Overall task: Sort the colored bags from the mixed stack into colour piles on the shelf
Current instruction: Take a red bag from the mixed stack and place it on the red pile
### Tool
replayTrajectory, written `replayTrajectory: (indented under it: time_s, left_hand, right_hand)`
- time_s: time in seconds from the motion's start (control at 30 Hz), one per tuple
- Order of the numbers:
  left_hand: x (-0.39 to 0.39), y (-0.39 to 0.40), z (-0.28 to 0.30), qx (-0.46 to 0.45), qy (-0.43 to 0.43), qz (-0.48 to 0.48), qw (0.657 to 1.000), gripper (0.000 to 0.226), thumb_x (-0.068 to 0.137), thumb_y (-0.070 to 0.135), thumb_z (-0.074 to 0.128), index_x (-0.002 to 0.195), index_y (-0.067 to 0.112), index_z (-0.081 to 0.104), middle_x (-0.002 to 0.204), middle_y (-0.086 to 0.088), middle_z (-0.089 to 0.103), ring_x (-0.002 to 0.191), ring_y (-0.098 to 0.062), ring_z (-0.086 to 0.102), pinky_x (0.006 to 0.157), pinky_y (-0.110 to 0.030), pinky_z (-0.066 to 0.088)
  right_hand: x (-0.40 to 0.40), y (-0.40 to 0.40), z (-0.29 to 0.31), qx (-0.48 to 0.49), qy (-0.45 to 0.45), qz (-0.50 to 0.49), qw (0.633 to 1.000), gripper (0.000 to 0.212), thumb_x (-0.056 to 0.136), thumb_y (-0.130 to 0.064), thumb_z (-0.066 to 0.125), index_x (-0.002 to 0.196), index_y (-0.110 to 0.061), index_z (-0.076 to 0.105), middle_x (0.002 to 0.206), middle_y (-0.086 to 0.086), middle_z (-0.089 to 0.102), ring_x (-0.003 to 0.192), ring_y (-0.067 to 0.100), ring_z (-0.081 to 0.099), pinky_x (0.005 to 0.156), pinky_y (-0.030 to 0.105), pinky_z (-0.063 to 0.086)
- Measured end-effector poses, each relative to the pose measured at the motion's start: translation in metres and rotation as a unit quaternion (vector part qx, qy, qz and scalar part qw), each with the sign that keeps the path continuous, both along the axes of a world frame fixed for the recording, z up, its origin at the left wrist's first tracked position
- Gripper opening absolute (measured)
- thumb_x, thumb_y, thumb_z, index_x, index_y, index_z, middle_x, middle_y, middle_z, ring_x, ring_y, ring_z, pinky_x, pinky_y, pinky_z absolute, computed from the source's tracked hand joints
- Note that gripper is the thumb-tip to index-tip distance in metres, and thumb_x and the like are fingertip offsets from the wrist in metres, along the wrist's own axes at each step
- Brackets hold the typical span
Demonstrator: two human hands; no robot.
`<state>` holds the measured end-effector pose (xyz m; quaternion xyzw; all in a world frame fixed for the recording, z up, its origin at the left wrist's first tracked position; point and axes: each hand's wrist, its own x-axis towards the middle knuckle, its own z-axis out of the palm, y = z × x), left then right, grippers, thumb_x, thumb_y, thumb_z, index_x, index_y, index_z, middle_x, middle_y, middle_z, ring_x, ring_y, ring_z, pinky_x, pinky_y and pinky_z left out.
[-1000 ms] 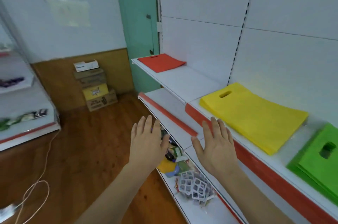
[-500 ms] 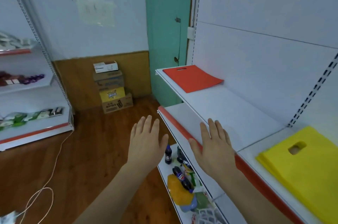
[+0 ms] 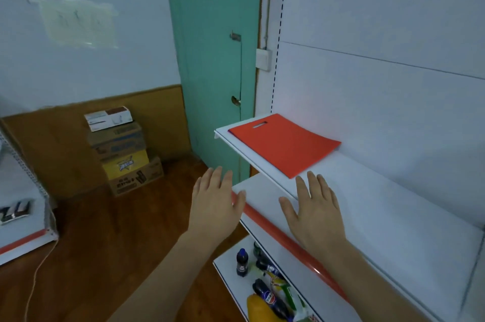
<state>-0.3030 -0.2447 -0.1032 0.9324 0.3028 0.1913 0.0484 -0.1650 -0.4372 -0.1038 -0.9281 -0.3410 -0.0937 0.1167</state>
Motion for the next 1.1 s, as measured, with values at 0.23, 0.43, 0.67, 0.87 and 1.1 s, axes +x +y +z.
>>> replayTrajectory:
  time_s: [0.23,0.43,0.67,0.87,1.1]
  left_hand:
    - [0.083,0.089,-0.006,0.011,0.028,-0.042,0.999,0.071,0.103,0.066,0.024,0.159,0.025,0.039,0.166,-0.005,0.038,0.156,-0.028,0.027,0.127,-0.046,0.018]
    - [0.165,0.147,0.014,0.02,0.044,-0.077,0.996,0.073,0.104,0.067,0.027,0.162,0.023,0.033,0.168,-0.003,0.035,0.157,-0.027,0.025,0.128,-0.048,0.021]
    - [0.227,0.192,-0.001,0.004,0.09,-0.144,0.985,0.075,0.104,0.064,0.032,0.162,0.016,0.031,0.167,-0.008,0.034,0.156,-0.029,0.025,0.128,-0.047,0.02]
    - [0.269,0.223,-0.017,0.011,0.119,-0.234,0.965,0.084,0.098,0.072,0.037,0.157,0.013,0.038,0.16,-0.008,0.041,0.148,-0.03,0.035,0.121,-0.046,0.032]
    - [0.272,0.235,-0.026,0.016,0.115,-0.293,0.949,0.104,0.09,0.087,0.022,0.158,0.01,0.038,0.164,-0.011,0.034,0.148,-0.033,0.029,0.121,-0.047,0.032]
  right_hand:
    - [0.07,0.082,-0.009,0.031,-0.011,-0.03,0.999,0.082,0.103,-0.068,0.024,0.154,-0.01,0.05,0.163,0.02,0.041,0.154,0.04,0.031,0.121,0.058,0.034]
    - [0.129,0.133,-0.005,0.045,-0.001,-0.08,0.996,0.084,0.1,-0.071,0.022,0.157,-0.013,0.046,0.167,0.017,0.035,0.157,0.037,0.025,0.124,0.058,0.03]
    - [0.158,0.159,-0.013,-0.02,0.029,-0.146,0.989,0.082,0.101,-0.07,0.024,0.162,-0.018,0.036,0.168,0.012,0.033,0.158,0.034,0.024,0.126,0.053,0.025]
    - [0.161,0.167,-0.015,-0.09,0.048,-0.22,0.97,0.077,0.099,-0.074,0.026,0.157,-0.026,0.042,0.163,0.003,0.041,0.155,0.031,0.028,0.124,0.052,0.025]
    - [0.117,0.174,-0.013,-0.088,0.055,-0.405,0.909,0.072,0.094,-0.08,0.029,0.146,-0.037,0.054,0.158,0.009,0.043,0.149,0.039,0.031,0.119,0.054,0.031]
